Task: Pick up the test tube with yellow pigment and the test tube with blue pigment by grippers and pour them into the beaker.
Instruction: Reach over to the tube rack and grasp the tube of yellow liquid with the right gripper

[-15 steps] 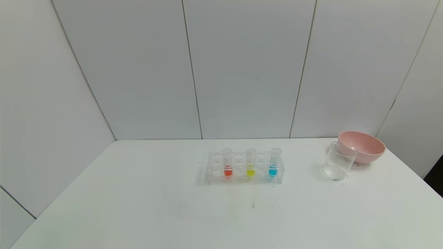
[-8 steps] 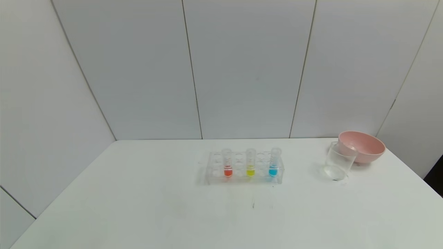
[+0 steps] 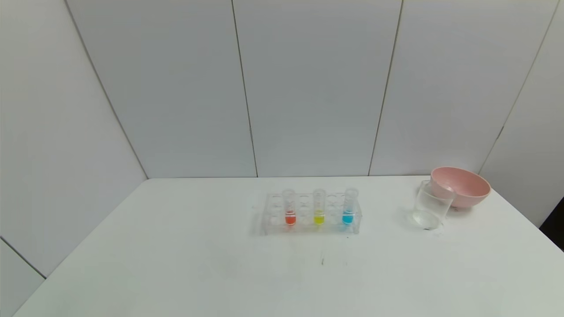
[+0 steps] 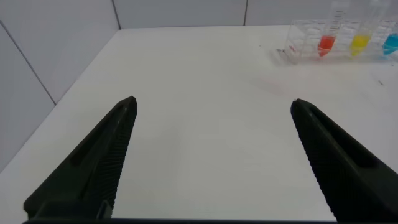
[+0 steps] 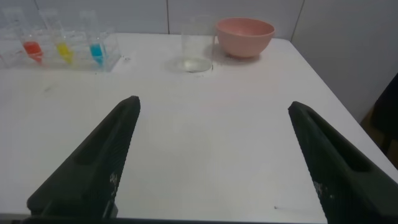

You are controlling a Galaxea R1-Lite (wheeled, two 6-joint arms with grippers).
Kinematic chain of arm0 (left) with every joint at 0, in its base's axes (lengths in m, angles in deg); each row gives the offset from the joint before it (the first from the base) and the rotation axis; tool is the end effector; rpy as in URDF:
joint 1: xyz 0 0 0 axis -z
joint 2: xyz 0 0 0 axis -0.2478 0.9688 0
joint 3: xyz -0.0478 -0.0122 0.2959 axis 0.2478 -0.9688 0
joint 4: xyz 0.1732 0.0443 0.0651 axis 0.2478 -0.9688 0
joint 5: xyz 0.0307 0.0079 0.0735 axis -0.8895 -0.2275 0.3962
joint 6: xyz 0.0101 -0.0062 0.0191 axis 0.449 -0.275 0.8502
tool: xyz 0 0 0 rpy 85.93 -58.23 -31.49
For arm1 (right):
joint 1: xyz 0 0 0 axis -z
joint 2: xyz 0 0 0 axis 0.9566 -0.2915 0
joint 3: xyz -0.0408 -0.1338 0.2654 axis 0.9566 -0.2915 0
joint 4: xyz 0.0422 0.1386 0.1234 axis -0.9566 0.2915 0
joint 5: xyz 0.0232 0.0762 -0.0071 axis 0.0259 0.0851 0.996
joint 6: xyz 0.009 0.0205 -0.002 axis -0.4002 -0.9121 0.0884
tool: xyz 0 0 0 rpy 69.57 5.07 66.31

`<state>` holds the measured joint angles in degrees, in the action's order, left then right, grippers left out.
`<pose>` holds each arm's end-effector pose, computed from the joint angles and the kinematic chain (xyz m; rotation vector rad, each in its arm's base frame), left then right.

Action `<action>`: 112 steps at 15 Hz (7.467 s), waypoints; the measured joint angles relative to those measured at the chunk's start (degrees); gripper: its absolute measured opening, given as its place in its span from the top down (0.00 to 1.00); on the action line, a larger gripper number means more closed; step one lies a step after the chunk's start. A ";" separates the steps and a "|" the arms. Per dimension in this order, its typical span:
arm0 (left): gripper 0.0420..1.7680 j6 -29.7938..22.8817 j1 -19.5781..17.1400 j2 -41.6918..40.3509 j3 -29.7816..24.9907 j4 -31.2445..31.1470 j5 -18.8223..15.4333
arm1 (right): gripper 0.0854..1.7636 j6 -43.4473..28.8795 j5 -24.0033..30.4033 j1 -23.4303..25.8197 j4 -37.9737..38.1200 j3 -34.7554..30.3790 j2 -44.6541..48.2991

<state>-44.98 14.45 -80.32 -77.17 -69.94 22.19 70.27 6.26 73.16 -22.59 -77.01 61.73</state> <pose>-0.0225 0.0001 0.0757 -0.0043 0.0022 -0.0018 -0.0253 -0.0001 0.0873 -0.0017 -0.0384 -0.0098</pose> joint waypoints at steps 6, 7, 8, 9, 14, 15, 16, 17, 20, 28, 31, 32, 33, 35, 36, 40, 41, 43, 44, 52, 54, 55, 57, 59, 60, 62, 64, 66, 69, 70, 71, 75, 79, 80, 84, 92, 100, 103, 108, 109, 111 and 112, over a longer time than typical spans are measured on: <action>0.00 0.00 0.00 0.00 0.00 0.00 0.00 | 0.03 -2.72 0.04 -0.40 -10.96 6.81 -14.58; 0.00 0.00 0.00 0.00 0.00 0.00 0.00 | 0.03 -2.94 0.06 -0.44 -15.36 7.41 -18.88; 0.00 0.02 0.00 0.00 0.00 0.00 0.00 | 0.03 -3.11 0.06 -0.46 -20.43 7.78 -23.89; 0.00 0.00 0.00 0.00 0.00 0.00 -0.02 | 0.03 -3.27 0.09 -0.46 -25.16 8.11 -28.70; 0.00 0.02 0.00 0.00 0.00 0.00 0.00 | 0.03 -3.43 0.41 -0.57 -38.11 10.19 -52.32; 0.00 0.02 0.00 0.00 0.00 0.00 0.00 | 0.03 -3.43 0.44 -0.68 -39.34 10.93 -56.30; 0.00 0.00 0.00 0.00 0.00 0.00 0.00 | 0.03 -3.44 0.41 -0.99 -40.52 11.80 -60.06; 0.00 0.00 0.00 0.00 0.00 0.00 0.00 | 0.03 -3.55 0.37 -1.54 -42.37 12.74 -63.89; 0.00 0.00 0.00 0.00 0.00 -0.02 0.00 | 0.03 -4.41 -0.65 -3.83 -51.93 14.45 -74.98; 0.00 0.00 0.00 0.00 0.00 -0.02 0.00 | 0.03 -6.72 -22.77 -25.95 -70.41 17.94 -99.46; 0.00 0.02 0.00 0.00 0.00 0.00 0.00 | 0.03 -8.72 -31.06 -36.29 -70.55 24.86 -105.96; 0.00 0.00 0.00 0.00 0.00 0.00 0.00 | 0.03 -8.96 -32.68 -39.46 -70.40 27.39 -108.08; 0.00 0.00 0.00 0.00 0.00 0.00 0.00 | 0.03 -9.09 -33.99 -42.12 -70.29 29.72 -109.90; 0.00 0.00 0.00 0.00 0.00 0.00 0.00 | 0.03 -9.13 -36.57 -46.93 -68.85 34.15 -113.02; 0.00 0.02 0.00 0.00 0.00 0.00 0.00 | 0.03 -9.13 -37.30 -48.95 -68.13 35.72 -114.20; 0.00 0.00 0.00 0.00 0.00 0.00 0.00 | 0.03 -9.24 -39.44 -53.33 -68.05 38.89 -117.90; 0.00 0.00 -0.02 0.00 0.00 0.00 0.00 | 0.03 -9.26 -39.46 -53.60 -68.06 39.01 -118.58; 0.00 0.00 0.00 0.00 0.00 0.00 0.00 | 0.03 -9.29 -39.47 -53.60 -68.11 39.14 -119.58; 0.00 0.00 0.00 0.00 0.00 0.00 0.00 | 0.03 -9.31 -39.46 -53.63 -68.24 39.30 -120.10; 0.00 0.02 0.00 0.00 0.00 0.00 0.00 | 0.03 -9.31 -38.56 -51.18 -68.24 43.85 -123.52; 0.00 0.02 0.00 0.00 0.00 0.00 0.00 | 0.03 -9.13 -37.28 -49.49 -67.73 46.71 -124.84; 0.00 0.00 0.00 0.00 0.00 0.00 0.00 | 0.03 -8.96 -36.64 -48.51 -67.01 48.18 -125.56; 0.00 0.02 0.00 0.00 0.00 0.00 0.00 | 0.03 -8.83 -34.97 -46.74 -65.37 51.49 -127.10; 0.00 0.00 0.00 0.00 0.00 0.00 0.00 | 0.03 -8.36 -33.56 -45.78 -65.16 54.22 -128.82; 0.00 0.00 0.00 0.00 0.00 0.00 0.00 | 0.03 -7.86 -33.26 -45.28 -65.15 55.52 -129.63; 0.00 0.00 0.00 0.00 0.00 0.00 0.00 | 0.03 -7.35 -32.98 -44.37 -65.05 57.92 -131.32; 0.00 0.00 0.00 0.00 0.00 0.00 0.00 | 0.03 -7.20 -32.07 -43.54 -64.90 59.84 -132.80; 0.00 0.00 0.00 0.00 0.00 0.00 0.00 | 0.03 -7.05 -31.48 -42.91 -64.52 61.66 -134.27; 0.00 0.02 0.00 0.00 0.00 0.00 0.00 | 0.03 -5.90 -31.42 -42.23 -64.00 64.72 -136.30; 0.00 0.00 0.00 0.00 0.00 0.00 0.00 | 0.03 -5.27 -31.42 -42.08 -64.00 65.61 -136.86; 0.00 0.00 0.00 0.00 0.00 0.00 0.00 | 0.03 -4.89 -31.42 -41.90 -63.92 66.51 -137.36; 0.00 0.00 0.00 0.00 0.00 0.00 0.00 | 0.04 -4.74 -31.31 -41.37 -62.68 69.18 -138.57; 0.00 0.00 0.00 0.00 0.00 0.00 0.00 | 0.06 -4.72 -31.21 -40.96 -62.79 70.27 -139.38; 0.00 0.00 0.00 0.00 0.00 0.00 0.00 | 0.06 -4.74 -31.20 -40.88 -62.77 70.45 -139.51; 0.00 0.02 0.00 0.00 0.00 0.00 0.00 | 0.07 -4.74 -31.21 -40.63 -62.72 70.71 -139.70; 0.00 0.00 0.00 0.00 0.00 0.00 0.00 | 0.07 -4.74 -31.26 -39.96 -62.85 70.25 -139.70; 0.00 0.02 0.00 0.00 0.00 0.00 0.00 | 0.08 -4.96 -31.70 -38.72 -63.15 69.94 -139.58; 0.00 0.00 0.00 0.00 0.00 0.00 0.00 | 0.08 -5.02 -31.85 -38.25 -63.18 69.79 -139.48; 0.00 0.02 0.00 0.00 0.00 0.00 0.00 | 0.08 -6.14 -31.85 -38.06 -63.37 69.41 -139.48; 0.00 0.02 0.00 0.00 0.00 0.00 -0.02 | 0.08 -6.47 -31.85 -38.08 -63.37 69.33 -139.45; 0.00 0.02 0.00 0.00 0.00 0.00 0.00 | 0.08 -7.05 -31.88 -38.11 -63.32 69.24 -139.38; 0.00 0.02 0.00 0.00 0.00 0.00 0.00 | 0.08 -7.12 -31.91 -38.19 -63.32 69.22 -139.36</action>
<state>-44.95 14.45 -80.32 -77.17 -69.94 22.19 63.15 -25.66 34.97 -85.90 -7.79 -77.64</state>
